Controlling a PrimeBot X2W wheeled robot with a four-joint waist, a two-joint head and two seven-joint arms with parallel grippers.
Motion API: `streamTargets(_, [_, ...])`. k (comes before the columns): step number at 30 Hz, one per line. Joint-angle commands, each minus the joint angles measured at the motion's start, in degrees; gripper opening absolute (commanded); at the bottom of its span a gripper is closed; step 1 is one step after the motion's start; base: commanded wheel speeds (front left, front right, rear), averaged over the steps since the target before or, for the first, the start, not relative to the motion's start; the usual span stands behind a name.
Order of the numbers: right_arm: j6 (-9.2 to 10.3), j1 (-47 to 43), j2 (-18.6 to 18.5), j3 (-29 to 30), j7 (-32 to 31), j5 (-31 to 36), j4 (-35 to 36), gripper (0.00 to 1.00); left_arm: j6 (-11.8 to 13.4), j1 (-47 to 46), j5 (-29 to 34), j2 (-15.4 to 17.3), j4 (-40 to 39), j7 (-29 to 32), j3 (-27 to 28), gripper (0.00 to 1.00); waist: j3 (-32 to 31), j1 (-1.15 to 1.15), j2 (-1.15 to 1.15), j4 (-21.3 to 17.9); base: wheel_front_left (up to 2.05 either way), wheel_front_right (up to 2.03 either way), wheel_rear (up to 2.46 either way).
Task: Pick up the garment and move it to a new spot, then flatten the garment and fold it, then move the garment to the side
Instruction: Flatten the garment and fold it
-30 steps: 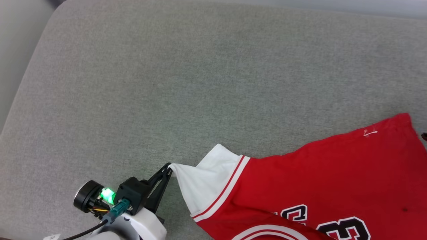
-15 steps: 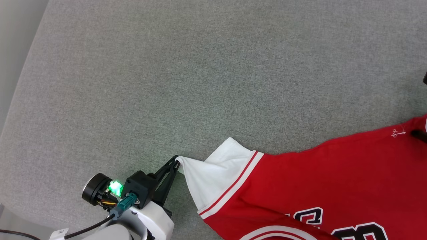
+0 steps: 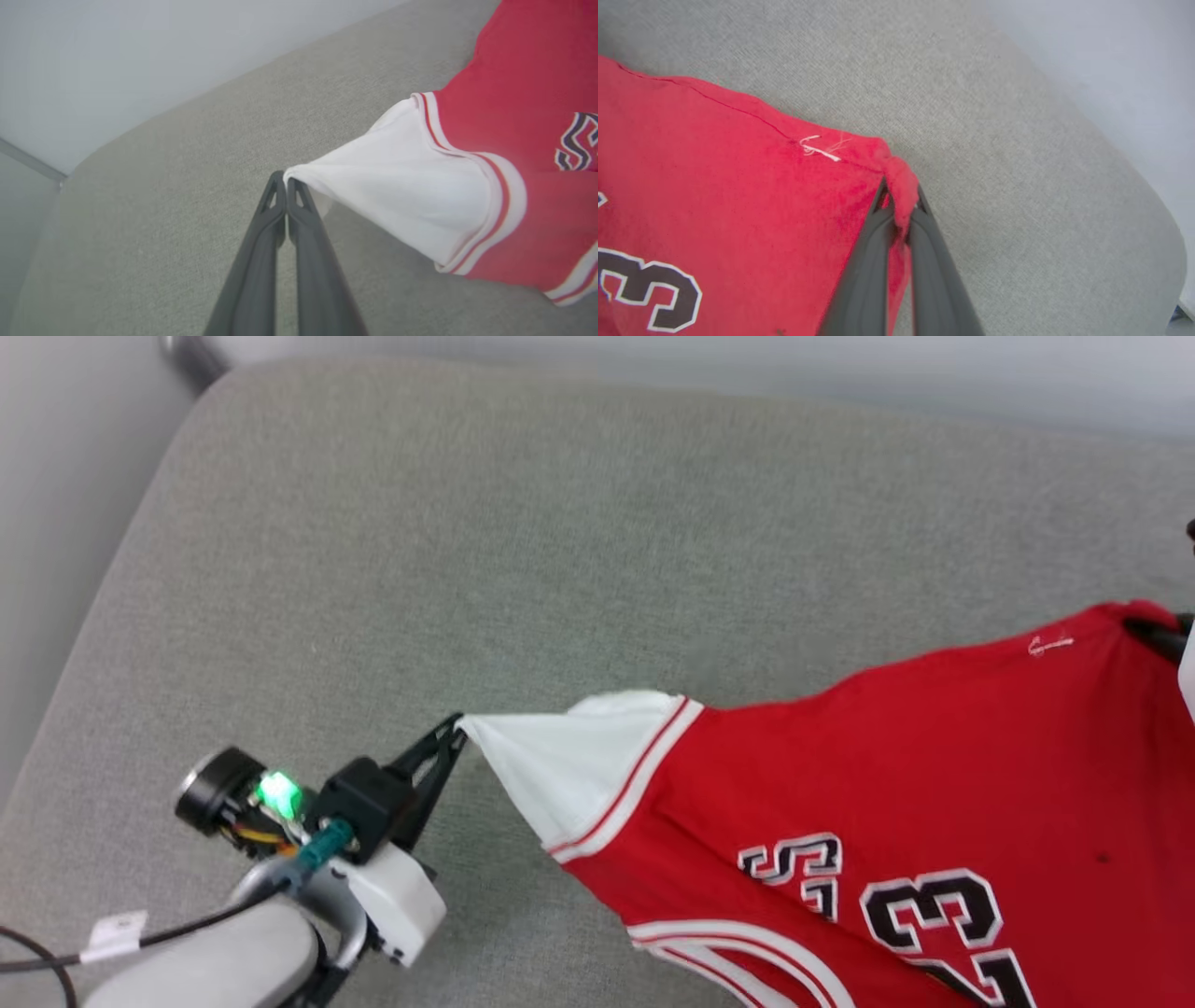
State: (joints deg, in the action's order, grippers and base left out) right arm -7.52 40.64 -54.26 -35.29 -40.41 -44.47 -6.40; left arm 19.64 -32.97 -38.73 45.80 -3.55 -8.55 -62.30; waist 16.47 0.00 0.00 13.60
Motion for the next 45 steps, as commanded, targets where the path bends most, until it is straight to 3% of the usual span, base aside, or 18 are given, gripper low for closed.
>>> streamTargets(1, [0.06,0.81,-0.23,0.31,0.92,-0.14,0.34,0.0,-0.33,-1.06,0.37,0.5,-0.36,0.49,0.34,0.0,-3.56,0.0,0.0,-1.51,0.0,0.0,0.0])
streamTargets(8, [0.06,2.58,-0.06,4.52,7.57,1.78,2.54,0.0,-3.54,-11.34,1.94,2.54,-2.32,3.77,3.55,0.0,-8.11,0.0,0.0,-4.41,0.0,0.0,0.0])
streamTargets(15, [0.06,8.38,3.94,10.27,11.84,6.79,3.24,0.0,-7.45,-24.86,3.52,1.84,-1.16,6.9,7.92,0.0,-7.42,0.0,0.0,-7.36,0.0,0.0,0.0])
streamTargets(23, [0.06,19.78,8.43,14.37,13.19,13.89,2.58,0.0,-12.15,-41.09,4.76,-2.2,5.39,9.38,11.92,0.0,-1.08,0.0,0.0,-9.31,0.0,0.0,0.0])
streamTargets(30, [0.06,35.65,12.21,15.7,14.58,19.0,-3.07,0.0,-16.2,-57.26,7.75,-7.33,14.94,9.0,14.11,0.0,7.2,0.0,0.0,-10.03,0.0,0.0,0.0])
streamTargets(35, [0.06,48.17,14.08,13.86,15.54,23.04,-8.0,0.0,-18.56,-69.23,9.96,-10.45,21.46,8.34,15.71,0.0,11.79,0.0,0.0,-10.32,0.0,0.0,0.0])
streamTargets(45, [0.06,67.5,17.41,8.14,19.83,25.87,-20.41,0.0,-22.39,-83.61,11.29,-14.13,33.28,4.7,17.46,0.0,16.73,0.0,0.0,-10.1,0.0,0.0,0.0])
